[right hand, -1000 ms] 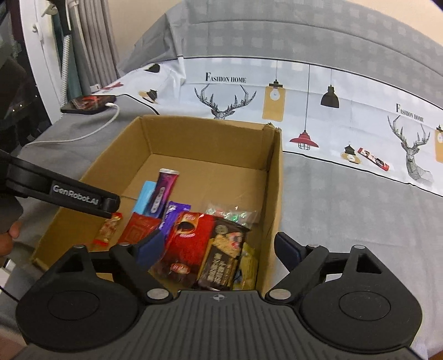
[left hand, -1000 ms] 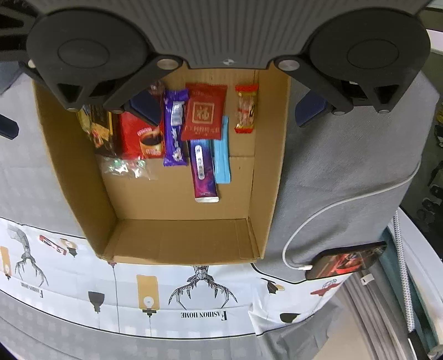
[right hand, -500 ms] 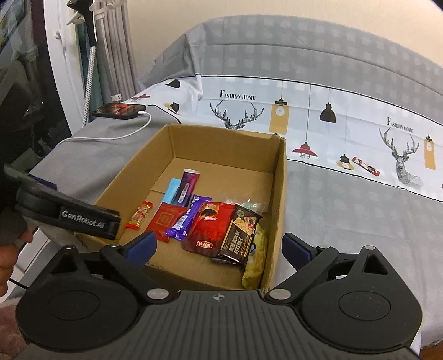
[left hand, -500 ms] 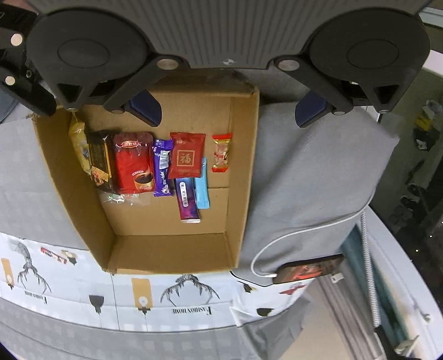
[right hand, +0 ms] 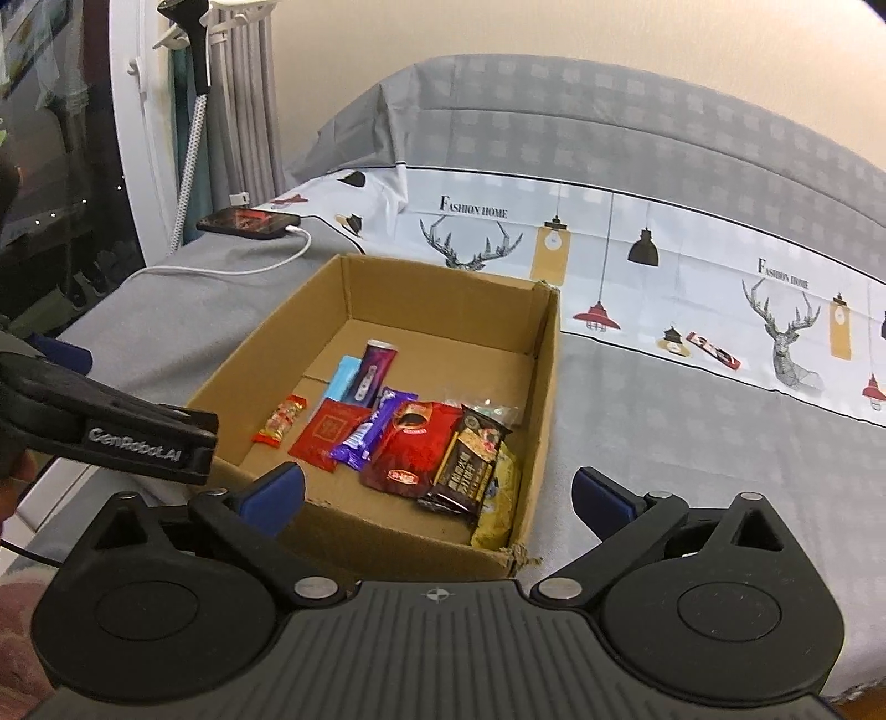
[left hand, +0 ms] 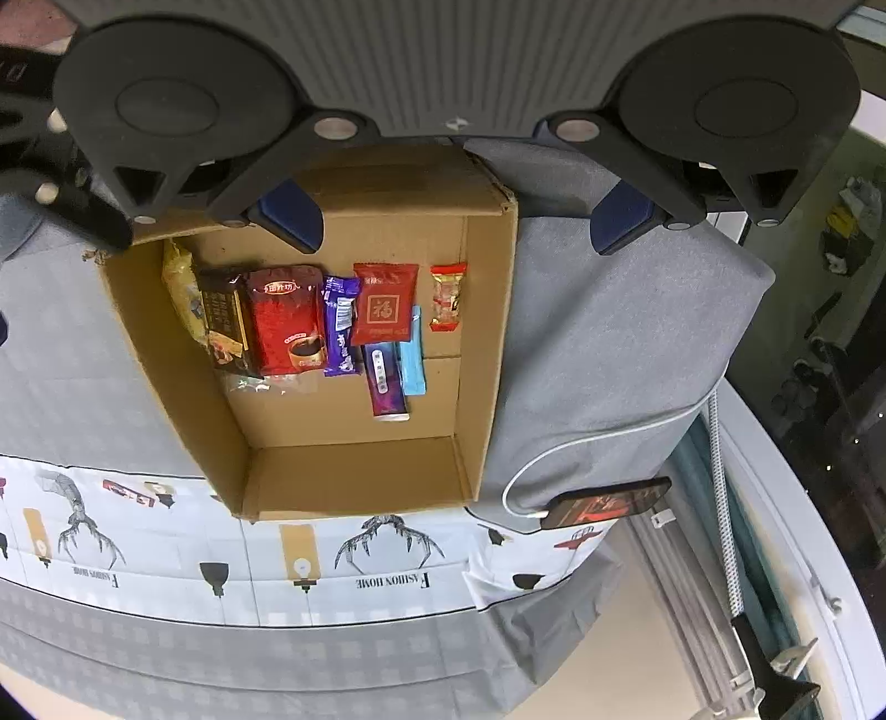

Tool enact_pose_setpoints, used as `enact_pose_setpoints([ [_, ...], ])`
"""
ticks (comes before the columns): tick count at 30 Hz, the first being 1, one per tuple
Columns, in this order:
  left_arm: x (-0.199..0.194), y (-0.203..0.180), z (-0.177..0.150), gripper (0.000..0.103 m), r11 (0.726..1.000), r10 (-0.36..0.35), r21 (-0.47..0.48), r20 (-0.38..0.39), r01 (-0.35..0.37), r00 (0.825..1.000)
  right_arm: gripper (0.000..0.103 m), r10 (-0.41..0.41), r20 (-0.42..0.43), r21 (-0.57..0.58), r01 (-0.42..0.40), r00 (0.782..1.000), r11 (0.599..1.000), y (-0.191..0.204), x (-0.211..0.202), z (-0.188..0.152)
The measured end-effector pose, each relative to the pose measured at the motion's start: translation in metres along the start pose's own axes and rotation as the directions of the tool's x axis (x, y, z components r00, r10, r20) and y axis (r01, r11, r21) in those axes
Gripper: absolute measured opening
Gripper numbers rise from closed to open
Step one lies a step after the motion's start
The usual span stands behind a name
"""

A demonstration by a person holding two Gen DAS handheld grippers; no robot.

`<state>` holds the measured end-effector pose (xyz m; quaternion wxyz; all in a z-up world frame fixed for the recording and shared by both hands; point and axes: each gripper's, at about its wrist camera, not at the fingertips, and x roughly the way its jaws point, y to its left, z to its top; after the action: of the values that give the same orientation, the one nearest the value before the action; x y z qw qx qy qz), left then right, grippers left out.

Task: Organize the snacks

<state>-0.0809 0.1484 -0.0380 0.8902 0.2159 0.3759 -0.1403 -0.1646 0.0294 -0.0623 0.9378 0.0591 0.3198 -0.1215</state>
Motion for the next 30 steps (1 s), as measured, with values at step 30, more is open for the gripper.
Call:
enact_pose_setpoints([
  [30,0.004,-0.002,-0.014,0.103,1.0,-0.004,0.011,-0.028,0.005,1.0,0.103,-0.009,-0.018,0.028,0.01,1.0,1.0,-0.003,0.006,-0.006],
])
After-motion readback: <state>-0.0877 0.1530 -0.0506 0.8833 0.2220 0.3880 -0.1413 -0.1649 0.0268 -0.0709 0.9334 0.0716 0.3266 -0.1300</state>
